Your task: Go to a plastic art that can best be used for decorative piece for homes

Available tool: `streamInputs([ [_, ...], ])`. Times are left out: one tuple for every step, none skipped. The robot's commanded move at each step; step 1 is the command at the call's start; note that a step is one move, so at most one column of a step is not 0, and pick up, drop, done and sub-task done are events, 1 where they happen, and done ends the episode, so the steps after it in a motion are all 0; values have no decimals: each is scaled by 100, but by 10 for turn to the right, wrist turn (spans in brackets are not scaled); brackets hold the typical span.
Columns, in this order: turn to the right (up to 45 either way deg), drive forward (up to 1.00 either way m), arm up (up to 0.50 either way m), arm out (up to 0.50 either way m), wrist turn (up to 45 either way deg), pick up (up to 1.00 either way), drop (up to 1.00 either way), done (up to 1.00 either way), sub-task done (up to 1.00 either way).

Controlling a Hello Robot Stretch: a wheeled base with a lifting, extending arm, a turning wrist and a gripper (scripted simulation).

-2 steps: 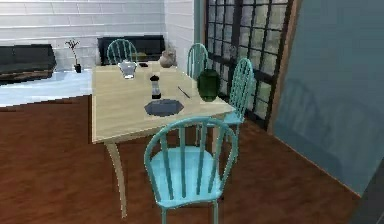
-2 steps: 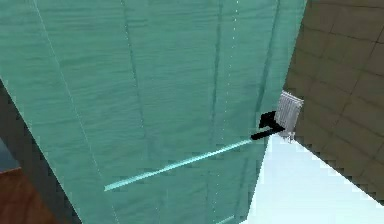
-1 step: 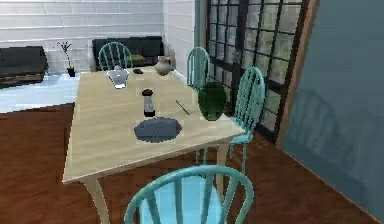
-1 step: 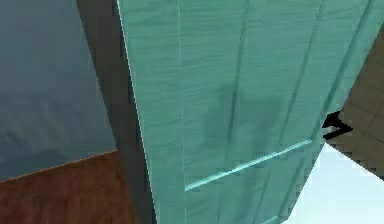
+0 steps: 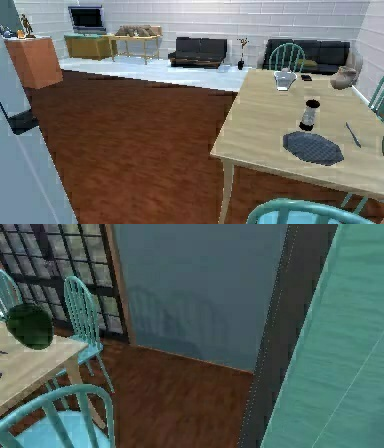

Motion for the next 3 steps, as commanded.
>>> streamInputs([
  [-240,0,0,0,0,0,0,0,0],
  [0,100,0,0,0,0,0,0,0],
  [-90,0,0,0,0,0,0,0,0],
])
